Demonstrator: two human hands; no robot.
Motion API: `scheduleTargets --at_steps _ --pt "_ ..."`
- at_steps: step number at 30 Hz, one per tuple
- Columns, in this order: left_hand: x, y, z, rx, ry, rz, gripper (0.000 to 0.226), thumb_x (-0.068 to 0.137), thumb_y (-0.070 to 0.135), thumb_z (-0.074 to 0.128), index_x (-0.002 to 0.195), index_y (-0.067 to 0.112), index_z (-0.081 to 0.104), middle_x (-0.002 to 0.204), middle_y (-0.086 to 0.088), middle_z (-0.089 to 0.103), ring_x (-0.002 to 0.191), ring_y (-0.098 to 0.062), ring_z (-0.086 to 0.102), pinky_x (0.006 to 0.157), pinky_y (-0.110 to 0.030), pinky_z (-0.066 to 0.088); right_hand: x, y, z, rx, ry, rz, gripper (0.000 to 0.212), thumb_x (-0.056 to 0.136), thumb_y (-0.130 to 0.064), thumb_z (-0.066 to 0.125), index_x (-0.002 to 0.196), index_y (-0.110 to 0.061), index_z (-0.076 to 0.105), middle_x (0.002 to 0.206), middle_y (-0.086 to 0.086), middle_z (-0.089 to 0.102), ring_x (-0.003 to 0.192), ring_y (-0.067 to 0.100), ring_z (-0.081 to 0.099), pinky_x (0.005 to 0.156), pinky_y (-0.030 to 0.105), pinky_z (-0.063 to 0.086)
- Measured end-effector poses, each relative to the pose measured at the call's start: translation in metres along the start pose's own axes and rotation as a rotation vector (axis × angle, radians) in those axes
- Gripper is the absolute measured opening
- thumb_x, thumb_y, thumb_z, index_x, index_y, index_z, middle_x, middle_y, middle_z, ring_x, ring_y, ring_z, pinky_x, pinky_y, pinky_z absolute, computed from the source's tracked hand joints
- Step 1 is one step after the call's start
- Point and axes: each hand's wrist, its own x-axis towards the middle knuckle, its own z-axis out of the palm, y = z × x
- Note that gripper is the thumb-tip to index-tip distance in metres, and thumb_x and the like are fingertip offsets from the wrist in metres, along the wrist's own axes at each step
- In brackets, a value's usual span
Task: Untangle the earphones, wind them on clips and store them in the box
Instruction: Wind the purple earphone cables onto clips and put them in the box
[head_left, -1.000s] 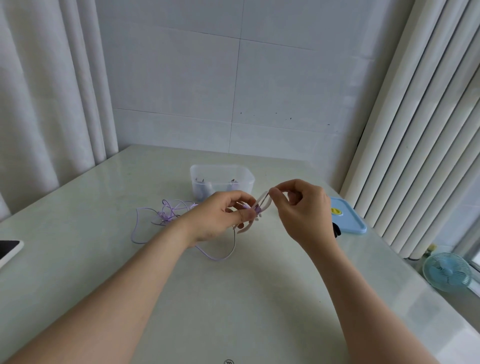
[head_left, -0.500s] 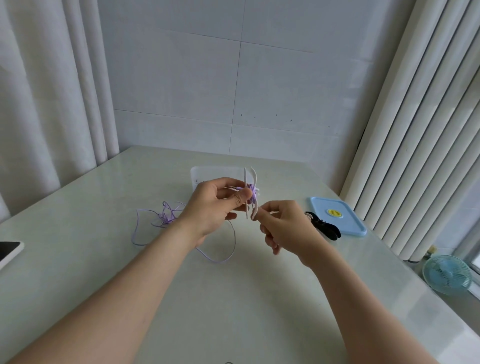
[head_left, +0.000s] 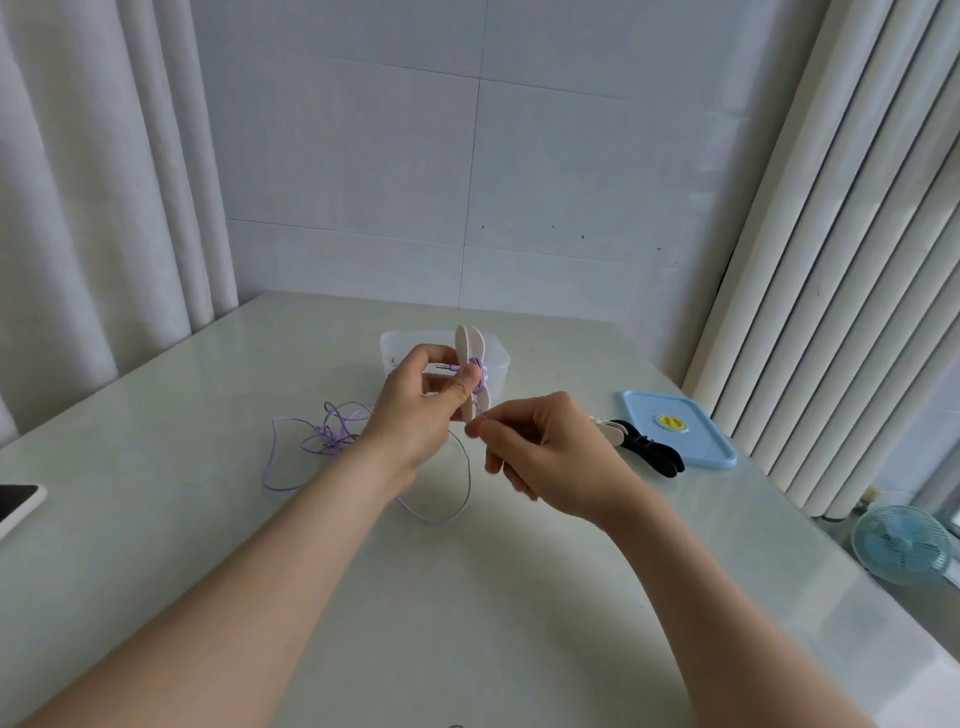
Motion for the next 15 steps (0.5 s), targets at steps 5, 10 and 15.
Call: scheduleTargets --at_steps 5,10,15 --pt "0.000 -0.006 -0.003 0.246 -0.143 0.063 0.014 0.098 0.040 0.072 0.109 0.035 0.068 0.107 0.003 0.073 0.079 -0.010 0.065 0.076 -0.026 0.050 0.009 0.013 -0.008 -0.246 0.404 -0.075 0.014 0.090 -0.018 0.069 0.083 -0.021 0.080 0.061 0.001 0.065 0.055 0.019 0.052 0.058 0.026 0.043" --pt "-0.004 -0.005 0.000 0.291 -0.349 0.055 0.017 0.100 0.035 0.070 0.116 0.030 0.072 0.108 0.000 0.073 0.085 -0.003 0.064 0.077 -0.015 0.050 0.012 0.017 -0.014 -0.080 0.517 -0.021 0.009 0.082 -0.013 0.075 0.082 -0.023 0.076 0.061 -0.007 0.071 0.056 0.016 0.070 0.059 0.039 0.062" --pt "-0.005 -0.008 0.000 0.306 -0.427 0.039 0.018 0.100 0.034 0.068 0.118 0.030 0.072 0.107 0.004 0.074 0.103 -0.016 0.069 0.087 -0.024 0.050 0.011 0.017 -0.020 0.217 0.471 0.078 0.012 0.086 -0.004 0.071 0.095 -0.011 0.076 0.072 0.009 0.075 0.053 0.020 0.067 0.053 0.032 0.056"
